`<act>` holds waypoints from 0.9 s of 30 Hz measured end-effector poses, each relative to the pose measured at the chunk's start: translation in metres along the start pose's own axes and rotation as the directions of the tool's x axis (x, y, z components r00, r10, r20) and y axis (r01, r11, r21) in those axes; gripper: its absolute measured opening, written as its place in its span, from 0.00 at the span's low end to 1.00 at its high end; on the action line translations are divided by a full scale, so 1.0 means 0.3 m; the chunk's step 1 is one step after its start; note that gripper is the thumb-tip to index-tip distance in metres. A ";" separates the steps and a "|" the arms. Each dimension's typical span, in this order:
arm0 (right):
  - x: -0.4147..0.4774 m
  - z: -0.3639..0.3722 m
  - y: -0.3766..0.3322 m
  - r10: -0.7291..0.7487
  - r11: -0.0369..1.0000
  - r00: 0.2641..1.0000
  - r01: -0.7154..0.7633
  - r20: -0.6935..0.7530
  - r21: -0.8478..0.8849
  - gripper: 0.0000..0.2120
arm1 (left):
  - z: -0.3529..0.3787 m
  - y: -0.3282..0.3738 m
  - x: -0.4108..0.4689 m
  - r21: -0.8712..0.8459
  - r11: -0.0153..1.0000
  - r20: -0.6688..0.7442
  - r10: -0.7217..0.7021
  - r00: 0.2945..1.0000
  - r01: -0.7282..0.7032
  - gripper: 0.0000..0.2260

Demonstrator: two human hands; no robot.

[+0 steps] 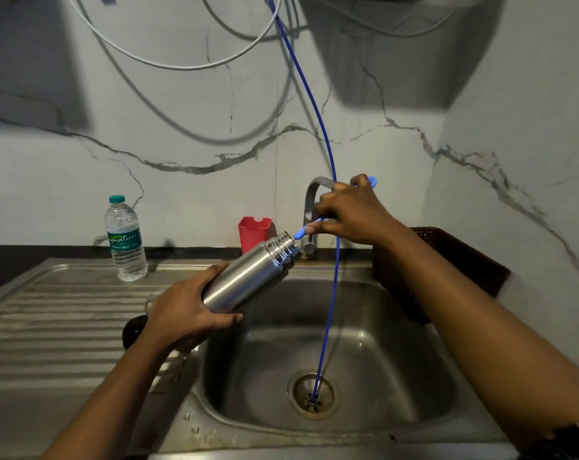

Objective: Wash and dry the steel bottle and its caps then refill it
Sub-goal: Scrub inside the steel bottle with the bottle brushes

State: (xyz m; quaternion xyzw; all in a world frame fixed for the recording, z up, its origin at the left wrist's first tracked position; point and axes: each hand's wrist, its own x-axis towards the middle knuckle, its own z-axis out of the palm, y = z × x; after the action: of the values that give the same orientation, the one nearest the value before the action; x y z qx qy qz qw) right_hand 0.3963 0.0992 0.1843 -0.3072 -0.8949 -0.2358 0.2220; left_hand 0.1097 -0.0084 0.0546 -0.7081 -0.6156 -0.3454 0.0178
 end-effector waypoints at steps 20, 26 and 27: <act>-0.011 -0.100 -0.041 0.028 0.998 0.998 -0.030 -0.055 -0.045 0.18 | -0.014 0.016 -0.002 -0.072 0.997 -0.019 0.035 0.999 -0.036 0.43; -0.081 -0.039 -0.076 -0.250 0.913 0.929 0.133 -0.272 -0.387 0.07 | -0.091 -0.051 -0.002 -0.102 0.994 0.063 0.038 0.997 -0.032 0.39; -0.098 -0.025 -0.073 -0.354 0.856 0.888 0.181 -0.293 -0.484 0.05 | -0.103 -0.060 -0.004 -0.134 0.990 0.116 0.069 0.991 -0.053 0.37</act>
State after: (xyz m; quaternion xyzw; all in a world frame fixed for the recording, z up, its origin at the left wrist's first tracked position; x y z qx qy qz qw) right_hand 0.4048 0.0666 0.1679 -0.1692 -0.7931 -0.5161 0.2759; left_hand 0.0792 -0.0190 0.0704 -0.7459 -0.5696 -0.3410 -0.0551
